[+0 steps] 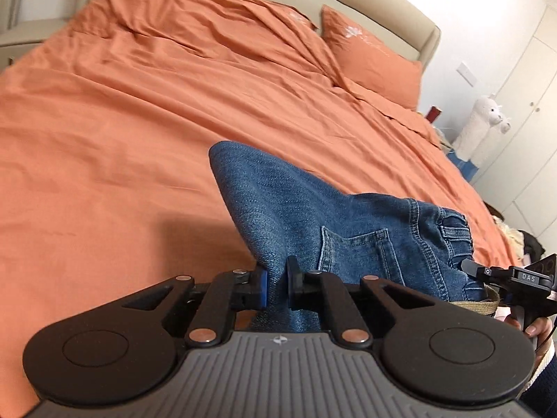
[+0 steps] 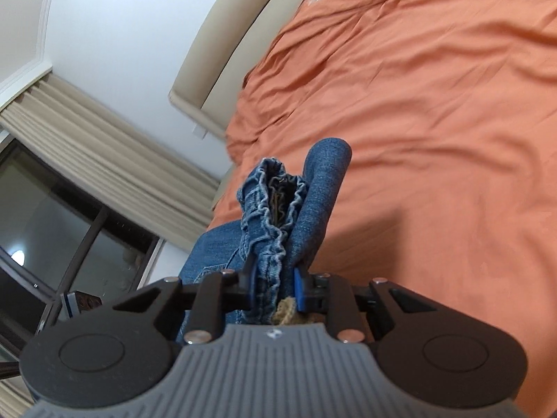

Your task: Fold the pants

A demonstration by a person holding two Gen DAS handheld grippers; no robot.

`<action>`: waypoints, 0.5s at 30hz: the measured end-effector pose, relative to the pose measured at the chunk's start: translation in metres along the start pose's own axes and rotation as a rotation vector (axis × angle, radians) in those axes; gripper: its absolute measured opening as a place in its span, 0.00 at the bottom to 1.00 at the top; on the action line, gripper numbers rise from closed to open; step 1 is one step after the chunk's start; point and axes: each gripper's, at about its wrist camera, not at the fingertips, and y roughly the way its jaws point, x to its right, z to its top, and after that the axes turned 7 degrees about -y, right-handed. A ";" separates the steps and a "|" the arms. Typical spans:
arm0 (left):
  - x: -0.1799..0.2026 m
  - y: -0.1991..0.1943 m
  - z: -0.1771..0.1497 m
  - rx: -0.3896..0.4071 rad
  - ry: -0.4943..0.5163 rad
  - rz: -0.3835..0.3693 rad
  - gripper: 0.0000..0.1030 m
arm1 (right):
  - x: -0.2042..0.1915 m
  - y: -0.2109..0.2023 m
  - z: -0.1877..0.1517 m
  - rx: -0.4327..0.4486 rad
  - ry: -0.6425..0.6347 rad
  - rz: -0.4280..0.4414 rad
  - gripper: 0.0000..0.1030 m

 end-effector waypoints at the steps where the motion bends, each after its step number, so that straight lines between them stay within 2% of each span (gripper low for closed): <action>1: -0.007 -0.007 0.002 0.005 -0.005 0.010 0.10 | -0.009 0.009 -0.004 -0.009 -0.004 0.007 0.16; 7: -0.051 -0.033 0.015 0.036 -0.044 0.056 0.10 | -0.055 0.064 -0.017 -0.059 -0.017 0.047 0.16; 10: -0.076 -0.033 0.023 0.038 -0.067 0.075 0.10 | -0.072 0.095 -0.020 -0.085 -0.034 0.047 0.16; 15: -0.114 -0.019 0.032 0.043 -0.099 0.087 0.10 | -0.077 0.142 -0.020 -0.117 -0.032 0.029 0.16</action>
